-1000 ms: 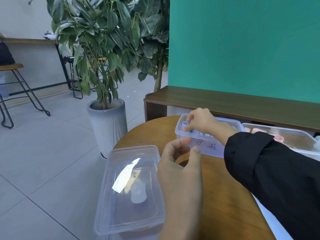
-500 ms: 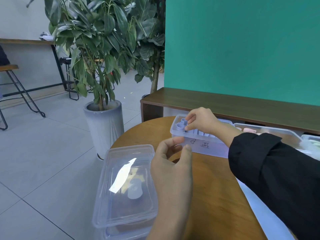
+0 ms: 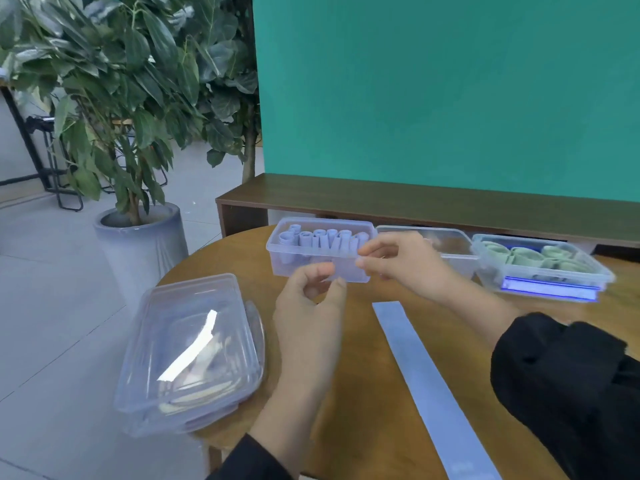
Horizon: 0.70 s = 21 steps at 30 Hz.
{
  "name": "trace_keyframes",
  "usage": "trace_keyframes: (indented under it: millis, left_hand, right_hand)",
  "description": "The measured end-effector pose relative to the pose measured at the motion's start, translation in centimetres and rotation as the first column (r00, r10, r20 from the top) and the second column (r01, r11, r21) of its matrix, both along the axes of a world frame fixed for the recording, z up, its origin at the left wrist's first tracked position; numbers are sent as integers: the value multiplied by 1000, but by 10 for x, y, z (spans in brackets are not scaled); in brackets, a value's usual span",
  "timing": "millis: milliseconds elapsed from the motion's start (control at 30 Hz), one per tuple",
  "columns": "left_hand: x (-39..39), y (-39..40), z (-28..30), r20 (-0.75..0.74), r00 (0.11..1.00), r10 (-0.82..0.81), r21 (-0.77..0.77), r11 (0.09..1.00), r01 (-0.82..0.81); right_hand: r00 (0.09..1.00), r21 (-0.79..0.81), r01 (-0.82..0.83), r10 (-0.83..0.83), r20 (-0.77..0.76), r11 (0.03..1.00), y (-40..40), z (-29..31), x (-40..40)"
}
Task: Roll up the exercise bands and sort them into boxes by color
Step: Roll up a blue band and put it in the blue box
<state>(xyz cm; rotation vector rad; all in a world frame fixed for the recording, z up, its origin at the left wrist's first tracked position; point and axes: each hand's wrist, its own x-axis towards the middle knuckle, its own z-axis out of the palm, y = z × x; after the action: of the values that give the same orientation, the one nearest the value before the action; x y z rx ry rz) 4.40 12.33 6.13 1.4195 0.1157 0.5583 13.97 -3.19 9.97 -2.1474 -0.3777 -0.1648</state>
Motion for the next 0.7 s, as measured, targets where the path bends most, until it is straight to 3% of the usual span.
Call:
trace_keyframes:
  millis: [167,333,467,567,700]
  left_hand:
    - [-31,-34,-23,7,978,-207,238,950,200]
    - [-72,-53,-52,-85,890,-447,459,775,433]
    - [-99,-52,-60,-106,882,-459,637,650,415]
    - [-115,-49,-59,-66,840,-538,667,602,438]
    - [-125,-49,-65,-48,806,-590,732,528,430]
  right_hand:
    - [997,0,17,-17,-69,1000,-68,-33,-104]
    - [997,23,83,-83,-2,996,-108,-76,-184]
    - [999,17,-29,28,22,999,-122,-82,-213]
    - [987,70,-163,161,30,984,-129,-83,-225]
    - [966,19,-254,255,-33,967,-134,-91,-229]
